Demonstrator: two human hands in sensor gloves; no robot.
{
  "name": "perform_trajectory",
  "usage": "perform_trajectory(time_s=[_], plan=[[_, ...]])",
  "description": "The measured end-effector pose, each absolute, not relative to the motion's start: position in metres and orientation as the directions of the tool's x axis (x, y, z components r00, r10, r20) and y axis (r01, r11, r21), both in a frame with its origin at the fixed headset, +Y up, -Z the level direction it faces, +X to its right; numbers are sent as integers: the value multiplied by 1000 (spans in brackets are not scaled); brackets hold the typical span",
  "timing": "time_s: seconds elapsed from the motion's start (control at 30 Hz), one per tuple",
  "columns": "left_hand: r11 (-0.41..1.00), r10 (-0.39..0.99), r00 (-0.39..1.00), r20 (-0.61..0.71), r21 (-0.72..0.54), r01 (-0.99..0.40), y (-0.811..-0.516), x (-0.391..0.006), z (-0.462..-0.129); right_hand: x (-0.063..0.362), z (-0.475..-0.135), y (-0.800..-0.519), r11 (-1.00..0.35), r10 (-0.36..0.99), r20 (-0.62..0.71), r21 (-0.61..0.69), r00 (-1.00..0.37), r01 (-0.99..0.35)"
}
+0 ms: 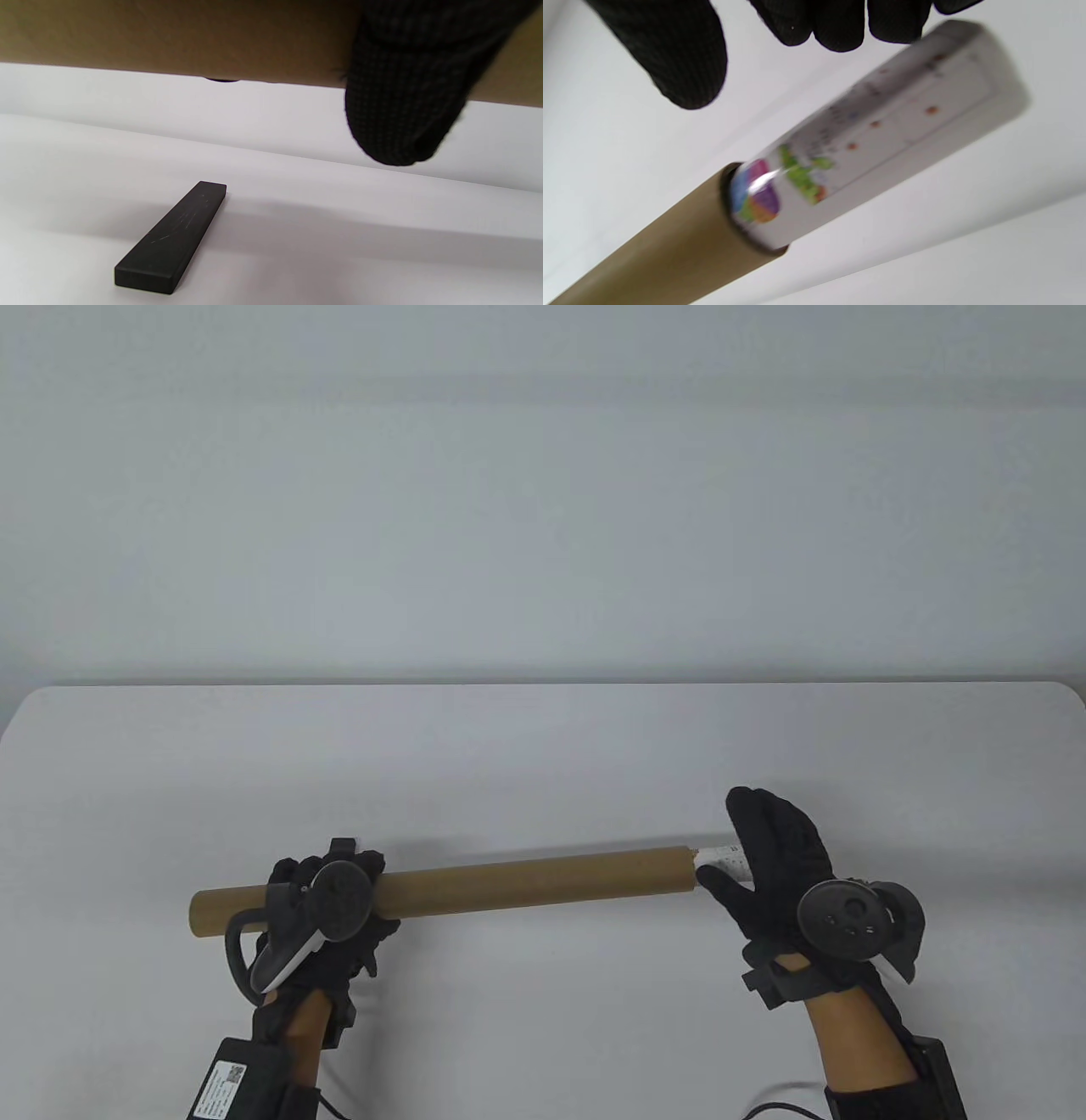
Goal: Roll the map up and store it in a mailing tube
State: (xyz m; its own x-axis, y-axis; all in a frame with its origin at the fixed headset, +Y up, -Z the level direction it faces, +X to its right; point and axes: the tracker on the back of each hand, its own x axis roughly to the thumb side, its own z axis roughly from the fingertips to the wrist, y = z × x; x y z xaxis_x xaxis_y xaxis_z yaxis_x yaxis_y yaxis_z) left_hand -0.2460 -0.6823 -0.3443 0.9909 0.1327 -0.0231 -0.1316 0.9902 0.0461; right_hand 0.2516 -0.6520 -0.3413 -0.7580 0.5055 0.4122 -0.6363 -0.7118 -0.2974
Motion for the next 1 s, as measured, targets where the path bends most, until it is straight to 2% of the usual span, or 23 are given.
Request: perform_trajectory(time_s=[0.07,0.27,0.37,0.57,0.73,1.0], plan=[[990,132,991,-19,45,-131,-683,-247,-344,260,-344,-658,-663,577,397,-283,-714,-693],[987,155,988,-5,45,-154,-683,-248,-343,276,-353,-682,-413,826,358,-142,-435,-900],[983,175,984,8,49,-176,-683,-249,-344,273,-355,-690,-322,878,360,-45,-316,-946],[984,175,985,11,40,-175,-685,-250,-343,272,-354,-701,-119,932,347,29,-101,-993],[987,149,988,26,53,-150,-682,-243,-341,265,-355,-707,-56,945,327,84,-26,-995],[988,117,992,50,93,-121,-675,-229,-336,250,-354,-708,-112,938,342,123,-64,-986]])
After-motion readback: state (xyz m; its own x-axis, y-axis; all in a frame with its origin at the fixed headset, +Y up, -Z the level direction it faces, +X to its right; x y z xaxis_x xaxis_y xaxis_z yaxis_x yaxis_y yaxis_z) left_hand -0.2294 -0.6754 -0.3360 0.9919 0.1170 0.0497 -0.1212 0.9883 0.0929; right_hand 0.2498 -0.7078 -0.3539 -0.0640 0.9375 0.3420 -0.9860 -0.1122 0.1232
